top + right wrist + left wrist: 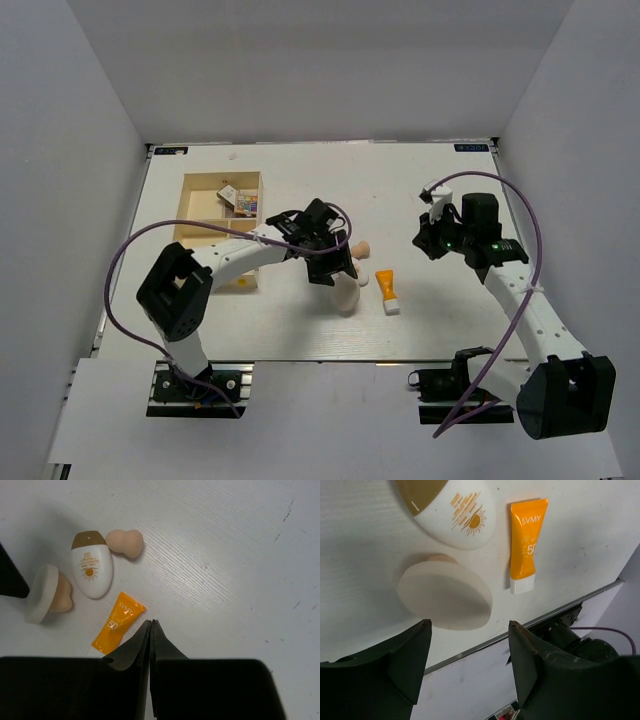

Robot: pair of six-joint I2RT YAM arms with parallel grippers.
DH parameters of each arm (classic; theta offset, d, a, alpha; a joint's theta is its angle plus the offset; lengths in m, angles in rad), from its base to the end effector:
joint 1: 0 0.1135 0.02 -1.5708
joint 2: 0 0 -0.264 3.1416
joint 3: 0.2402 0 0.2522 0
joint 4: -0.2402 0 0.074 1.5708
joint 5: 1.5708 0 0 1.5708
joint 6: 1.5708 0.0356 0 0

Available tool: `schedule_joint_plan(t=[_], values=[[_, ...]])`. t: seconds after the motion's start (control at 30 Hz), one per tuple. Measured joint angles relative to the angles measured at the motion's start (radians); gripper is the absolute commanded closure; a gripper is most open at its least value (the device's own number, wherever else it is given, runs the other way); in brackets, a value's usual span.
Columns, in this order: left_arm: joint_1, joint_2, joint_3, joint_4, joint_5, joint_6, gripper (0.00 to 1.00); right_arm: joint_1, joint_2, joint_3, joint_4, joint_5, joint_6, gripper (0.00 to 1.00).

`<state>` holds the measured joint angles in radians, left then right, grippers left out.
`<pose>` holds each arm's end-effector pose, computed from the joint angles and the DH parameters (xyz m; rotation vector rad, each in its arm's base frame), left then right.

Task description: Organize the makeup

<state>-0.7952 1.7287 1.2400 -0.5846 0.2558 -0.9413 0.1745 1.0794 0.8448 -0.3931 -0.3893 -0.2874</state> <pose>0.2440 -0.2617 0.2169 -0.1173 2.9030 -0.8043 0.2283 0.0540 0.2849 -0.7047 2.0497 0.3624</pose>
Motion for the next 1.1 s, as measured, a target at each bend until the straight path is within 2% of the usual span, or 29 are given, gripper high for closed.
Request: schedule_joint_plan(t=[0.13, 0.33, 0.43, 0.5, 0.6, 0.9, 1.03, 1.1], values=[[-0.014, 0.068, 0.056, -0.008, -0.02, -0.019, 0.29, -0.011, -0.035, -0.04, 0.006, -0.018, 0.011, 0.98], [-0.04, 0.155, 0.12, -0.033, -0.039, -0.034, 0.37, -0.024, -0.09, -0.096, 0.008, -0.036, 0.019, 0.99], [-0.046, 0.182, 0.138, -0.042, -0.04, -0.039, 0.5, -0.027, -0.108, -0.117, 0.018, -0.041, 0.023, 0.99], [-0.048, 0.188, 0.139, -0.047, -0.039, -0.036, 0.64, -0.032, -0.118, -0.129, 0.024, -0.042, 0.026, 0.99], [-0.049, 0.188, 0.139, -0.048, -0.04, -0.04, 0.72, -0.037, -0.131, -0.14, 0.03, -0.044, 0.03, 0.99], [-0.051, 0.154, 0.085, -0.037, -0.04, -0.036, 0.87, -0.048, -0.151, -0.166, 0.041, -0.061, 0.045, 0.99], [-0.051, 0.115, 0.056, -0.036, -0.043, -0.036, 1.0, -0.049, -0.151, -0.17, 0.045, -0.065, 0.046, 0.99], [-0.051, 0.101, 0.043, -0.032, -0.046, -0.036, 1.0, -0.05, -0.151, -0.172, 0.048, -0.068, 0.046, 0.99]])
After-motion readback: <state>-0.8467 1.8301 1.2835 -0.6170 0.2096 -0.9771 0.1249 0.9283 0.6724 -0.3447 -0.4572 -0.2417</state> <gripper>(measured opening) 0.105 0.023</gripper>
